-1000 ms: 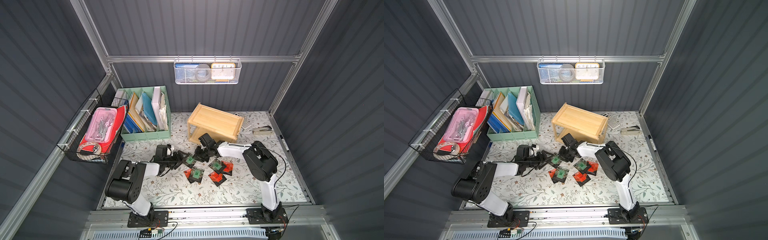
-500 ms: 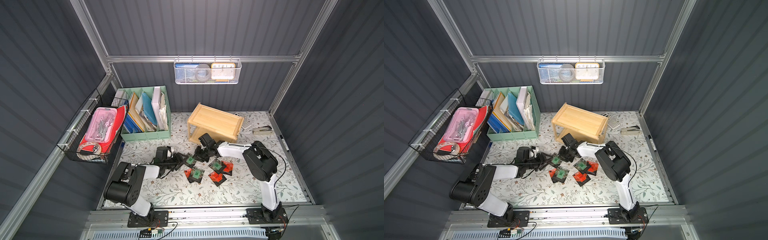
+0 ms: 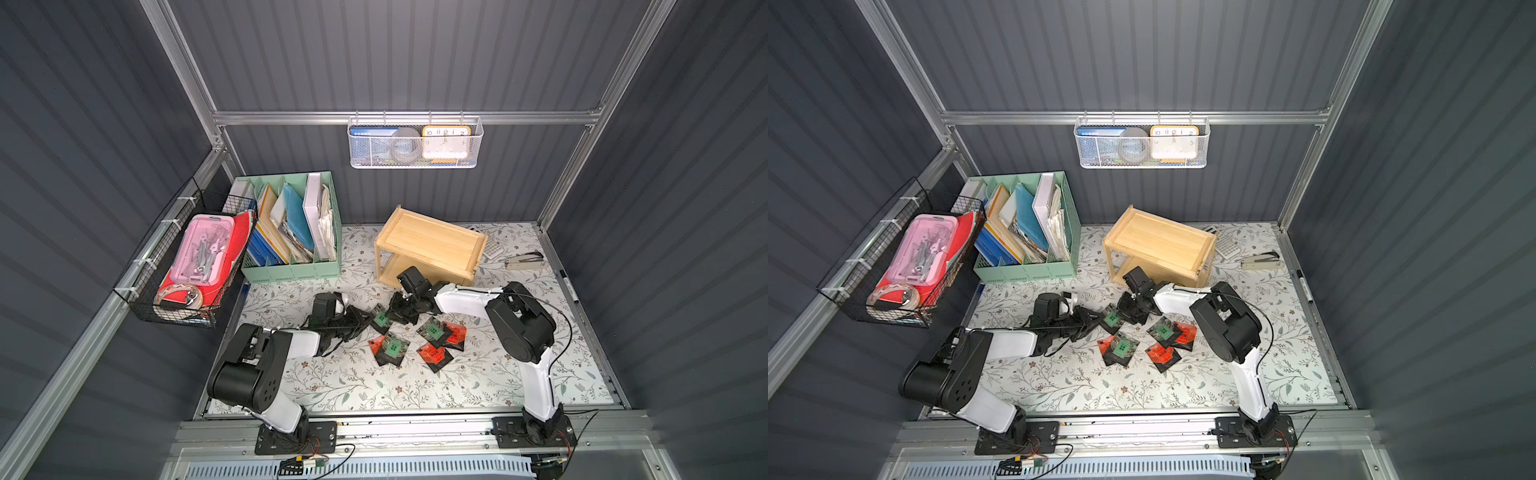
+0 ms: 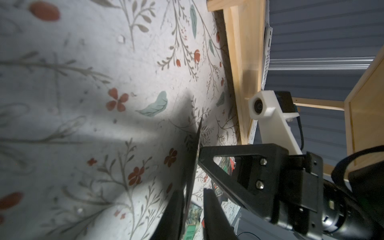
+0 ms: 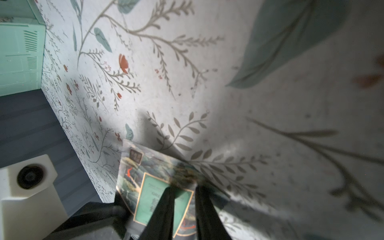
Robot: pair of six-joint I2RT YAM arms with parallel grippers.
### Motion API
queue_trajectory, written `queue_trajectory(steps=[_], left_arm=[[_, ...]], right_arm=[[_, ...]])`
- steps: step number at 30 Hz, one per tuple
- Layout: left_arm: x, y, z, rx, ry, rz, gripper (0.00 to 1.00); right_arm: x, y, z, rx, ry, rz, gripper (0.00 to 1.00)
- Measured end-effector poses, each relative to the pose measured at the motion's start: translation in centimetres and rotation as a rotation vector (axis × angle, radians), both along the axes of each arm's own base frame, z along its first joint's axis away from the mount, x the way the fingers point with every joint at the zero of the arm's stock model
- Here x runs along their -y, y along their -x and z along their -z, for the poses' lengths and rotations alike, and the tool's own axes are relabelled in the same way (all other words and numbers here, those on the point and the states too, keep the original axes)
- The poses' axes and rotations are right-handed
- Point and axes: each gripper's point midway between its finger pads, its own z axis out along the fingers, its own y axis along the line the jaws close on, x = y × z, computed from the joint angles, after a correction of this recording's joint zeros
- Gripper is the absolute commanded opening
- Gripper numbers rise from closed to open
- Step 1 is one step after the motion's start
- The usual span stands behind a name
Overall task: Place the tea bags on the shelf by color
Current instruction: Pick up the tea bag from the center of the board.
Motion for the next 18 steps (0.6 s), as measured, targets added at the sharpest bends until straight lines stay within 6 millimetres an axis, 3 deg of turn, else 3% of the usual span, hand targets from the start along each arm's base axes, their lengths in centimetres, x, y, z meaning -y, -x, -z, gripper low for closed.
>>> queue_trajectory(steps=[6, 18], left_arm=[[-0.06, 0.01, 0.09, -0.001, -0.005, -0.002, 0.0], [-0.45, 0.44, 0.11, -0.012, -0.044, 0.003, 0.0]], right_arm=[[-0.04, 0.02, -0.02, -0.001, -0.002, -0.001, 0.25], [0.21, 0.63, -0.74, 0.005, -0.015, -0.011, 0.36]])
